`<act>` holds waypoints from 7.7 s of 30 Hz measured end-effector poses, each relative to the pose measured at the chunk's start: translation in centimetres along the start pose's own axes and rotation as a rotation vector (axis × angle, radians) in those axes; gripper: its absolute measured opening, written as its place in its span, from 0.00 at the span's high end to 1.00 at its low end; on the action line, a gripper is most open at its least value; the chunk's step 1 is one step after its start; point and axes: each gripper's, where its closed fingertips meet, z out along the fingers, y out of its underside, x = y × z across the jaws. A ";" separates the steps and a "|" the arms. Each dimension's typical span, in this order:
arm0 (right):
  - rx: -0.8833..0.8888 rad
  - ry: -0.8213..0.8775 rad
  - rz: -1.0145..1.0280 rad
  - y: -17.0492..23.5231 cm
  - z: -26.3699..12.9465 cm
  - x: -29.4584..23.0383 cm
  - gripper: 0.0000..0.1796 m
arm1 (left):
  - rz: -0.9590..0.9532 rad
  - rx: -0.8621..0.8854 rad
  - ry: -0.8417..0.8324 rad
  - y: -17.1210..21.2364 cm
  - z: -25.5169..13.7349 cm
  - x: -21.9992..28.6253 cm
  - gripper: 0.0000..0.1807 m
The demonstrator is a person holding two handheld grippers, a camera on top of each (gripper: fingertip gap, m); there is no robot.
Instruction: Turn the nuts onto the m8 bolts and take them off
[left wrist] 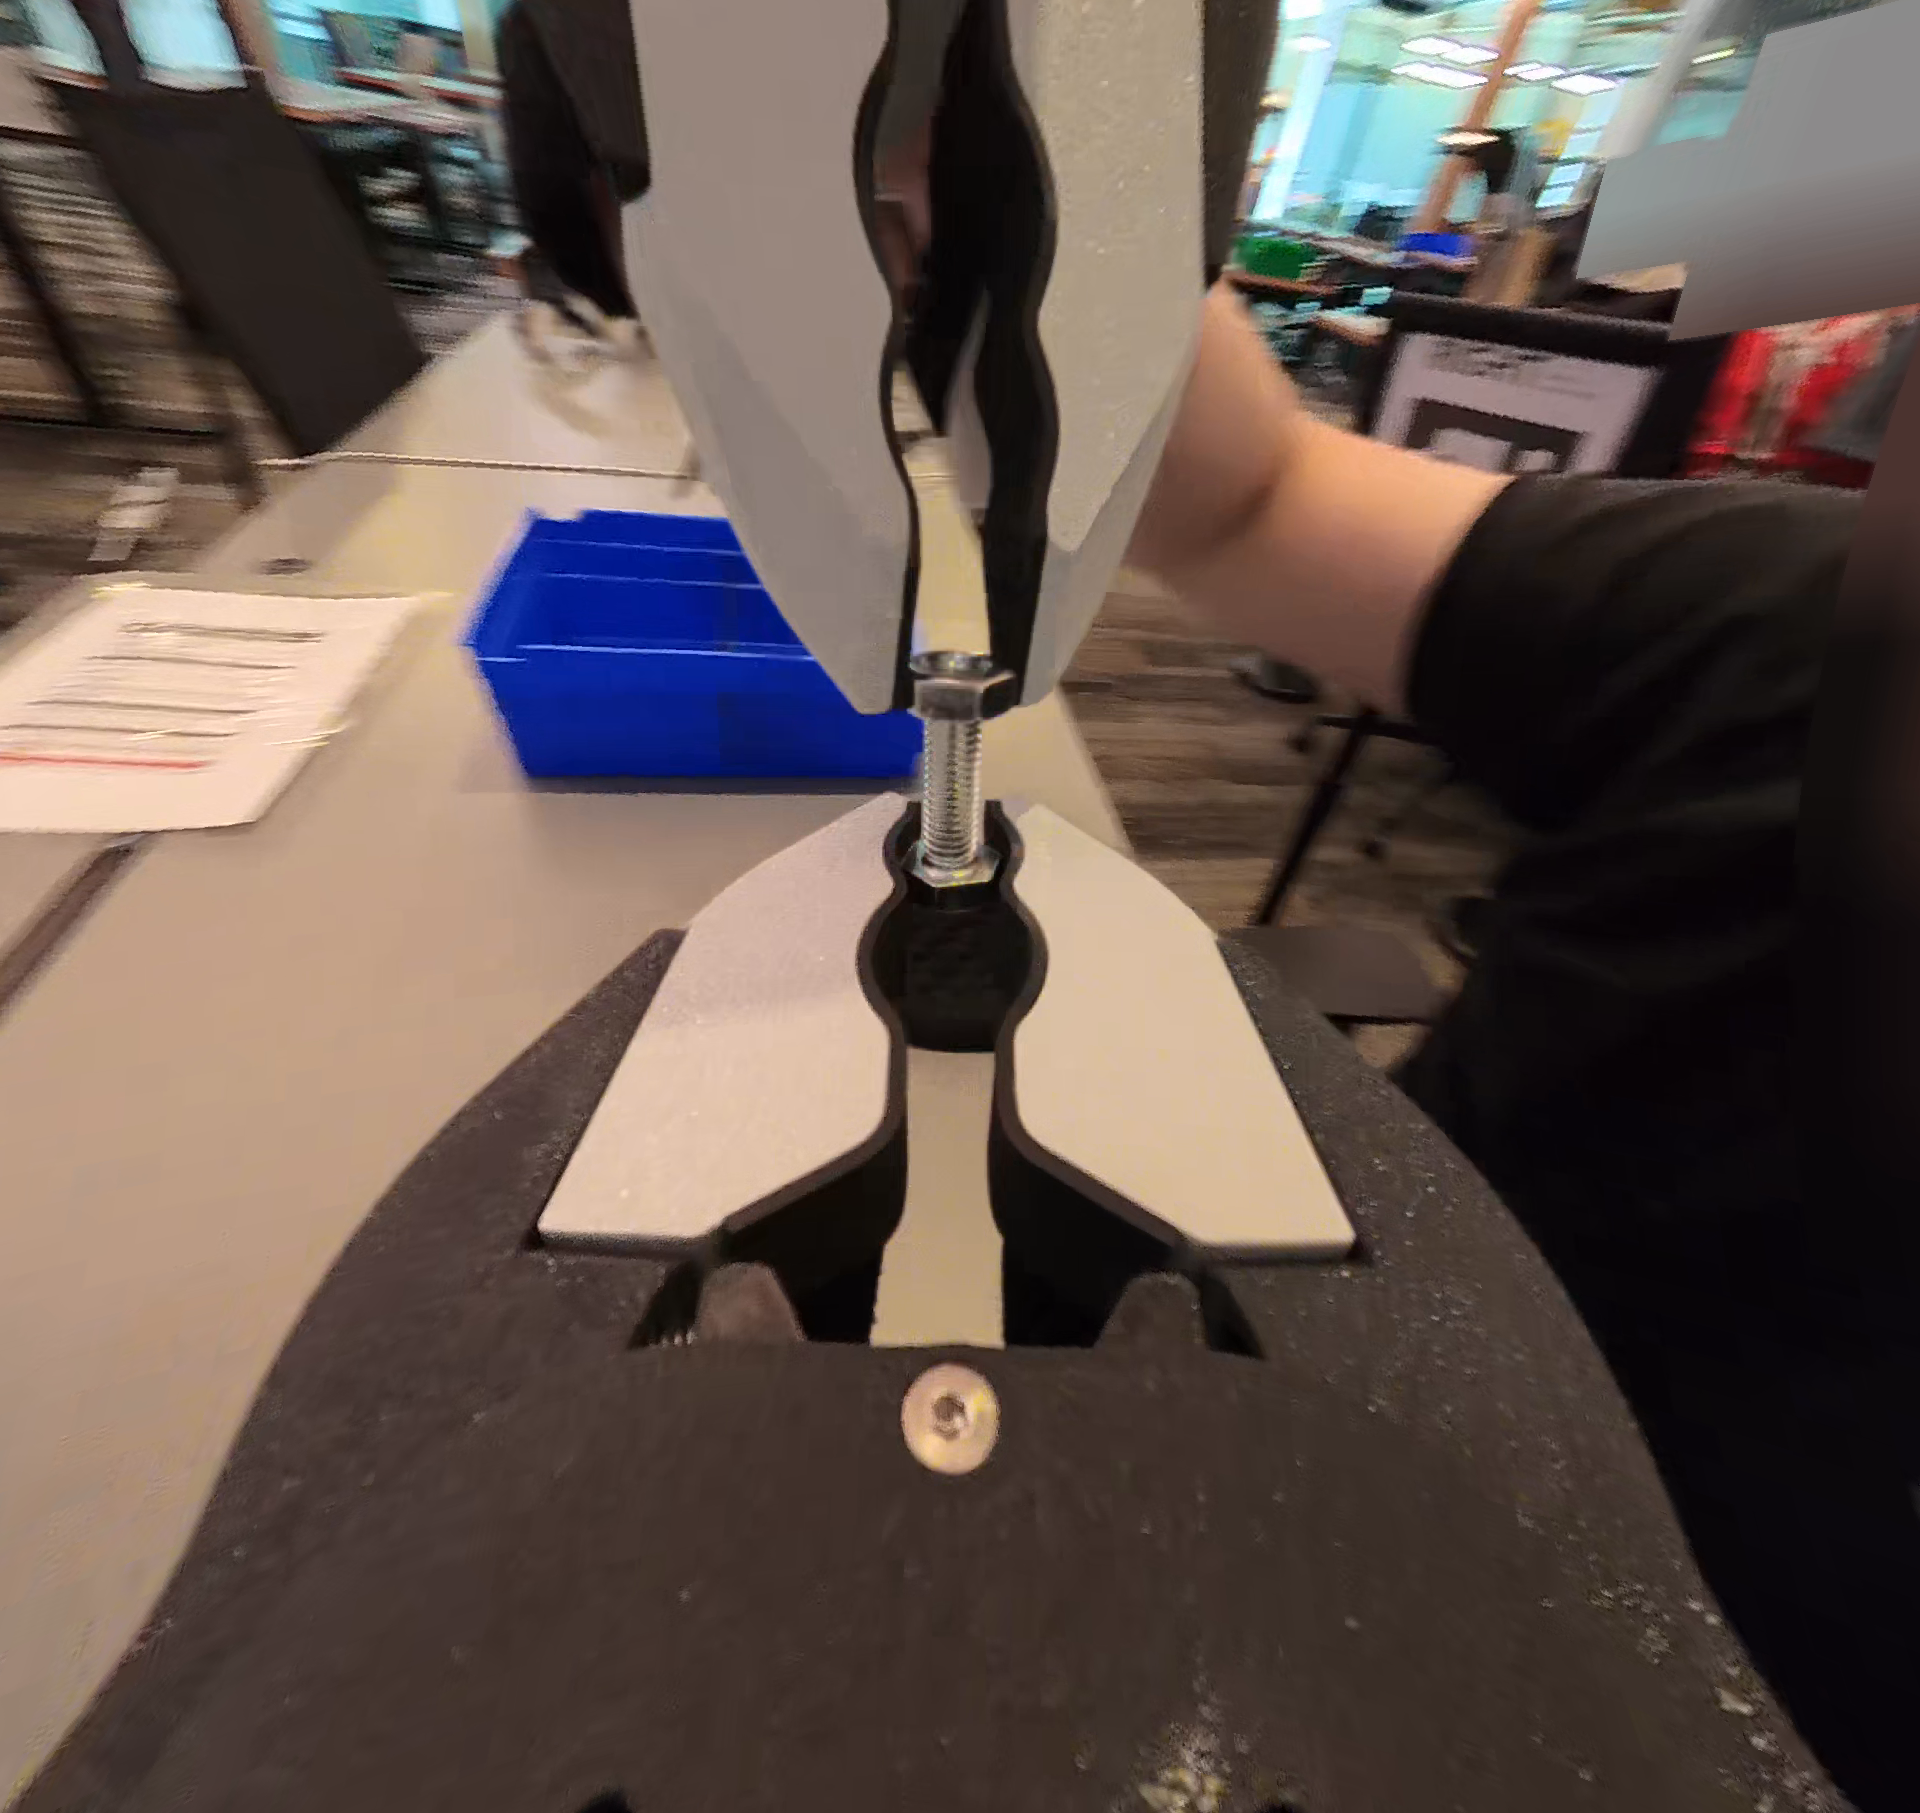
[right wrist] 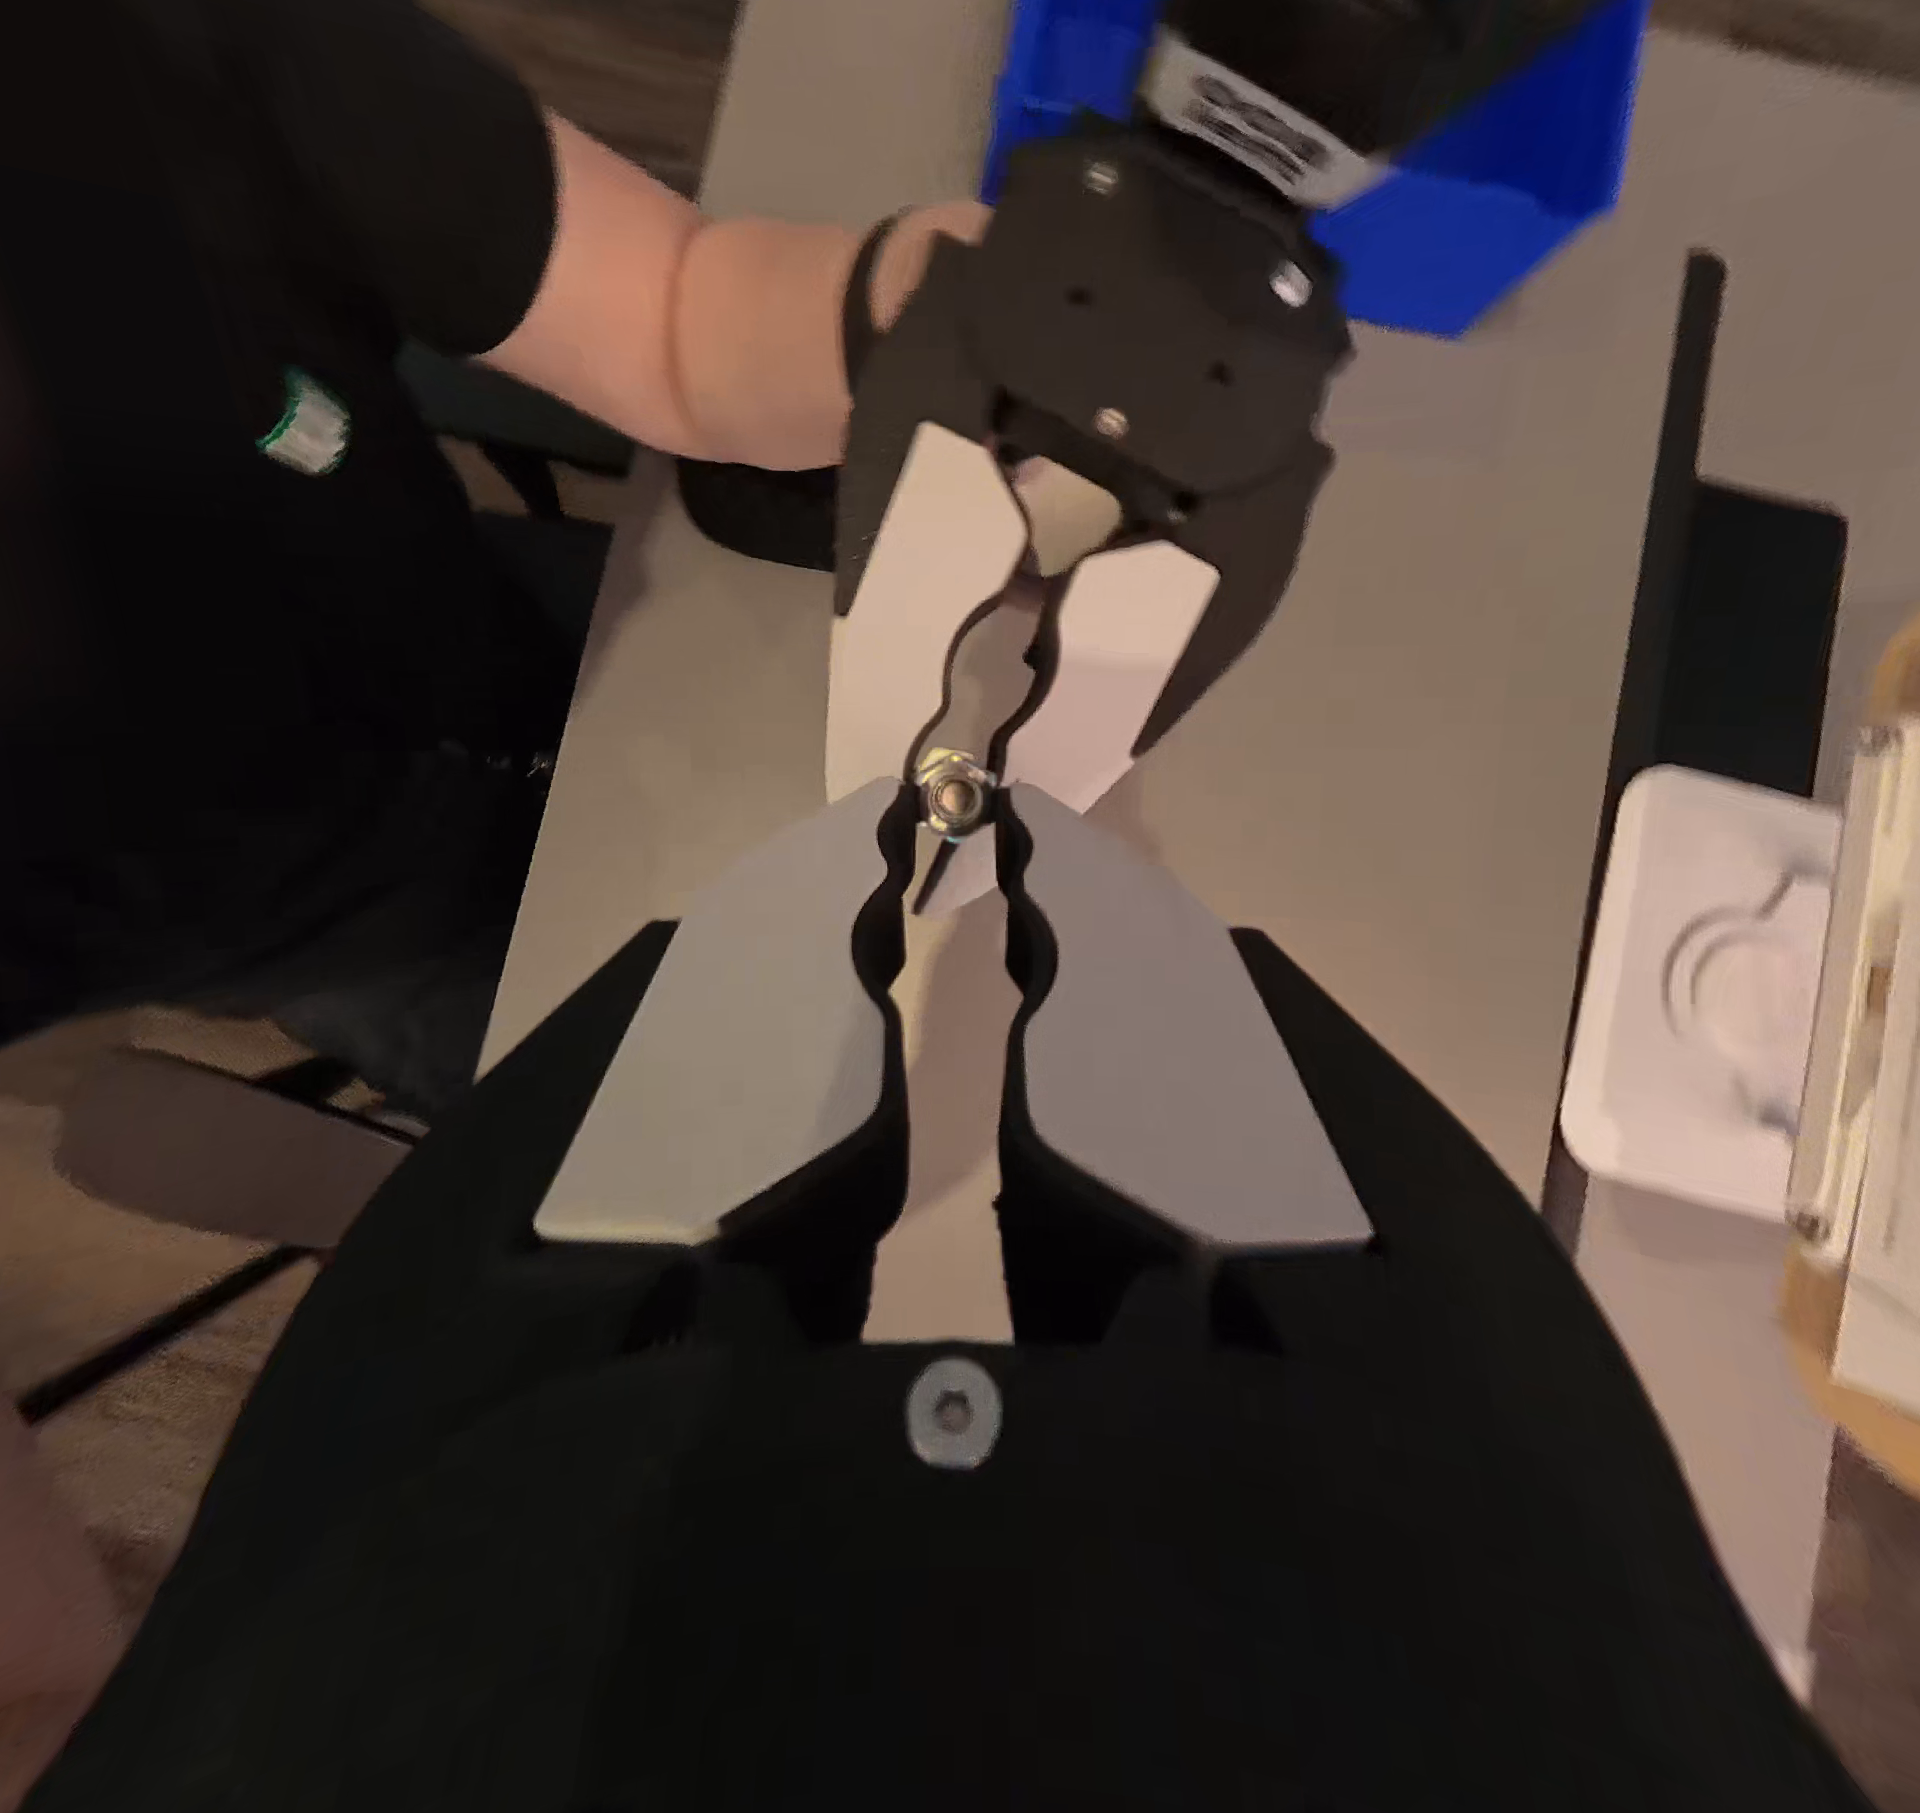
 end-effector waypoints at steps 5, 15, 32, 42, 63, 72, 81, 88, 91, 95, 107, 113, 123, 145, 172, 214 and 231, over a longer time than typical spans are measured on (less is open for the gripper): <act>0.058 -0.094 -0.222 -0.5 0.4 -3.3 0.92 | -0.087 -0.013 0.353 0.5 0.4 4.6 0.94; 0.191 -0.113 -0.427 -2.7 -0.3 -5.9 0.92 | -0.156 -0.045 0.670 1.5 1.0 8.3 0.94; -0.240 0.778 0.962 36.6 -16.7 -2.4 0.92 | -0.002 -0.062 0.093 0.5 -0.9 2.2 0.94; -0.433 0.677 1.466 53.9 -8.1 -11.5 0.92 | -0.012 -0.086 0.054 0.9 -0.2 1.6 0.94; -0.328 0.789 1.418 51.2 -10.5 -10.1 0.87 | -0.009 -0.070 0.042 0.6 -0.5 1.5 0.94; 0.289 0.709 0.523 14.0 -12.6 0.1 0.87 | 0.005 0.029 -0.029 -0.6 0.1 -0.2 0.94; 0.697 0.346 0.285 -1.1 -3.8 0.9 0.89 | 0.020 0.125 -0.054 -2.2 -0.9 -0.2 0.93; 0.776 0.229 0.311 -1.7 -1.0 1.1 0.91 | 0.023 0.146 -0.065 -2.6 -1.3 -0.2 0.93; 0.766 0.204 0.304 -1.8 -0.1 1.0 0.94 | 0.024 0.138 -0.068 -2.5 -1.1 -0.3 0.93; 0.770 0.236 0.265 -1.9 0.2 0.9 0.96 | 0.028 0.143 -0.067 -2.6 -1.1 -0.3 0.94; 0.612 0.555 0.339 3.4 -7.6 1.8 0.96 | 0.053 0.115 -0.132 -2.4 -0.9 -0.4 0.74; -0.205 0.905 1.060 31.9 -16.5 4.4 0.96 | 0.035 0.072 -0.167 -1.8 -0.9 -1.2 0.76; -0.543 0.581 1.518 53.6 -9.6 0.7 0.96 | 0.051 -0.021 -0.155 -0.3 0.2 -0.9 0.77; -0.427 0.727 1.501 54.6 -13.7 1.9 0.93 | 0.051 -0.017 -0.162 -0.4 -0.2 -1.0 0.77; 0.631 0.924 0.069 1.2 -0.8 12.5 0.75 | 0.144 0.194 -1.062 -2.8 -14.3 -12.4 0.77; 0.381 0.933 0.215 9.7 1.3 15.7 0.80 | -1.033 -0.639 -1.266 31.0 -42.9 -6.7 0.77; 0.374 0.944 0.221 10.2 0.7 15.7 0.81 | -0.964 -0.804 -1.279 32.3 -43.0 -6.9 0.96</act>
